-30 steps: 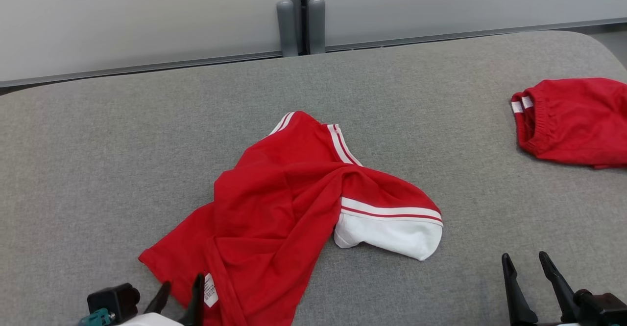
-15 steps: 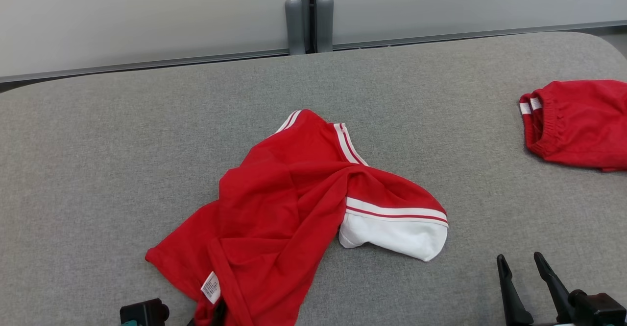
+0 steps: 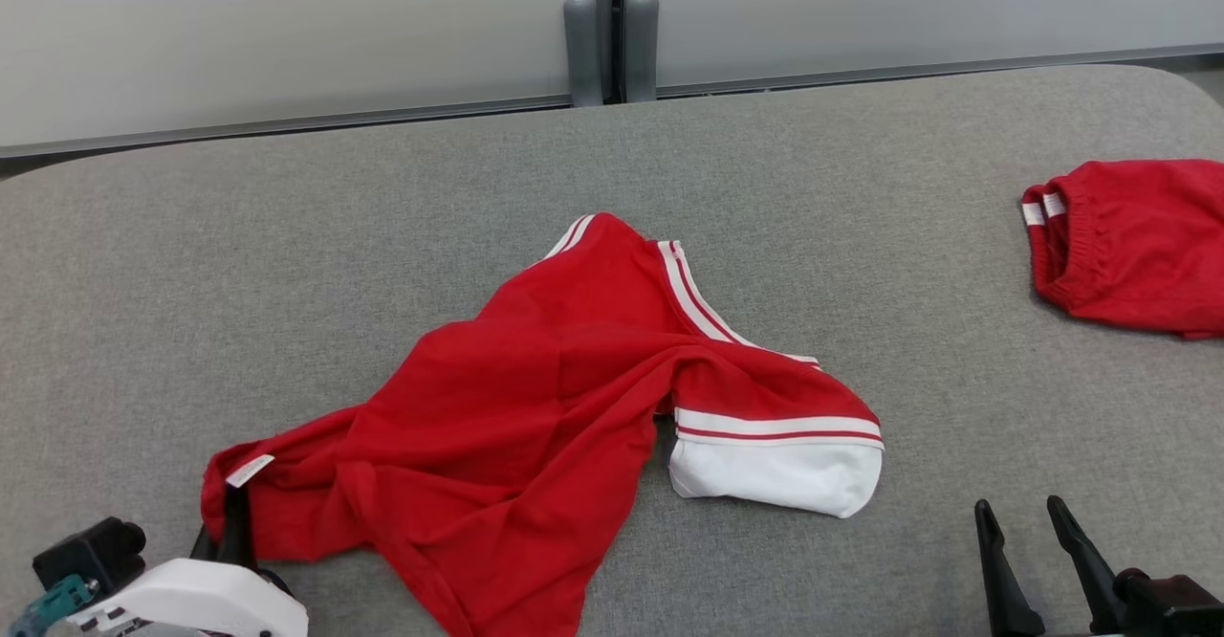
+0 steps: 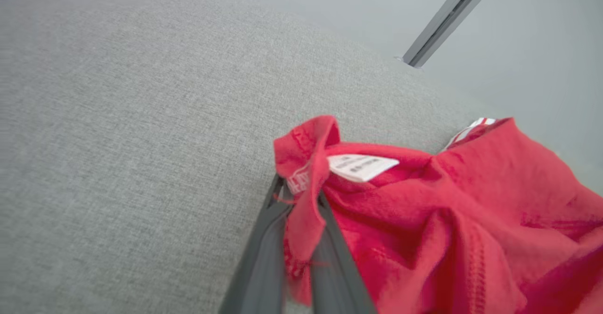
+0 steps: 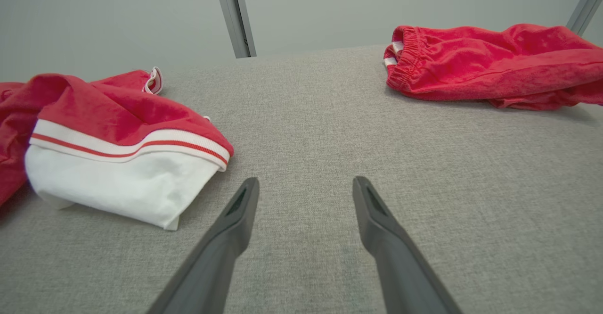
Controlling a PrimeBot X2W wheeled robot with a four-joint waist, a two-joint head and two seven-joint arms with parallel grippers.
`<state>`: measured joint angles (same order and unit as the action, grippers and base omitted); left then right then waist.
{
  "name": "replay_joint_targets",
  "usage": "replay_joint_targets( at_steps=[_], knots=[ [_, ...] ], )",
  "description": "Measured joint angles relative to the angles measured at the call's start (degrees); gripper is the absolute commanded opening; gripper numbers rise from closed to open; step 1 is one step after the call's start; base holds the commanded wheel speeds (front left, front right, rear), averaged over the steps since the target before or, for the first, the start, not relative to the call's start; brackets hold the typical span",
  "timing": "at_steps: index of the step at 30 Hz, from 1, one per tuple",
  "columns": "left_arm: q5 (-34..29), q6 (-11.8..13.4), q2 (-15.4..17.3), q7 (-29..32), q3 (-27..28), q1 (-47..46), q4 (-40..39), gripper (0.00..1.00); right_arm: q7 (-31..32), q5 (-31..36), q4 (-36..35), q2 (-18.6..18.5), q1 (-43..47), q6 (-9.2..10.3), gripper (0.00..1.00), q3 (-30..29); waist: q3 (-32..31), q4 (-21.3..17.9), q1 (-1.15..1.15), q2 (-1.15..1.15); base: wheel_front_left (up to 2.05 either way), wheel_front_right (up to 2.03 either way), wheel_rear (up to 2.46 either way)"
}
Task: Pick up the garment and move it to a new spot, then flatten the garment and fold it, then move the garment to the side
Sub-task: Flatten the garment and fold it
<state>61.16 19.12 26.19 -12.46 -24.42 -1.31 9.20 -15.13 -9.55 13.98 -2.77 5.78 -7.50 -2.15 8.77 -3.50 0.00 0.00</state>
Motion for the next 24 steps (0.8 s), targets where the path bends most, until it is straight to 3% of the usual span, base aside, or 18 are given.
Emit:
replay_joint_targets(
  at_steps=[7,19,21,22,24],
  knots=[
    [-1.3,-1.8,-0.8,-1.8,3.3,-5.4,5.6,0.0,0.0,0.0,0.2,0.0,-0.6,0.0,1.0,0.2,0.4,-0.2,0.0,0.0,0.0,0.0,0.0],
    [-12.7,-4.0,-5.2,-2.5,11.3,-16.4,12.5,0.02,0.0,0.2,0.2,0.0,-1.2,0.0,1.0,0.4,1.8,-0.8,0.0,0.0,0.0,0.0,0.0],
    [-15.1,-4.4,-6.0,-2.5,12.9,-17.9,14.4,0.36,0.0,0.4,0.2,0.0,-1.5,0.0,1.0,0.5,2.0,-1.0,0.0,0.0,0.0,0.0,0.0],
    [-16.1,-4.9,-7.1,-2.7,13.9,-18.8,17.1,1.0,0.0,0.5,0.3,0.0,-1.7,0.0,1.0,0.5,2.1,-1.2,0.0,0.0,0.0,0.0,0.0],
    [-16.9,-5.6,-8.1,-2.7,13.9,-18.8,19.4,1.0,0.0,0.5,0.4,0.0,-1.7,0.0,1.0,0.5,2.1,-1.3,0.0,0.0,0.0,0.0,0.0]
  ],
)
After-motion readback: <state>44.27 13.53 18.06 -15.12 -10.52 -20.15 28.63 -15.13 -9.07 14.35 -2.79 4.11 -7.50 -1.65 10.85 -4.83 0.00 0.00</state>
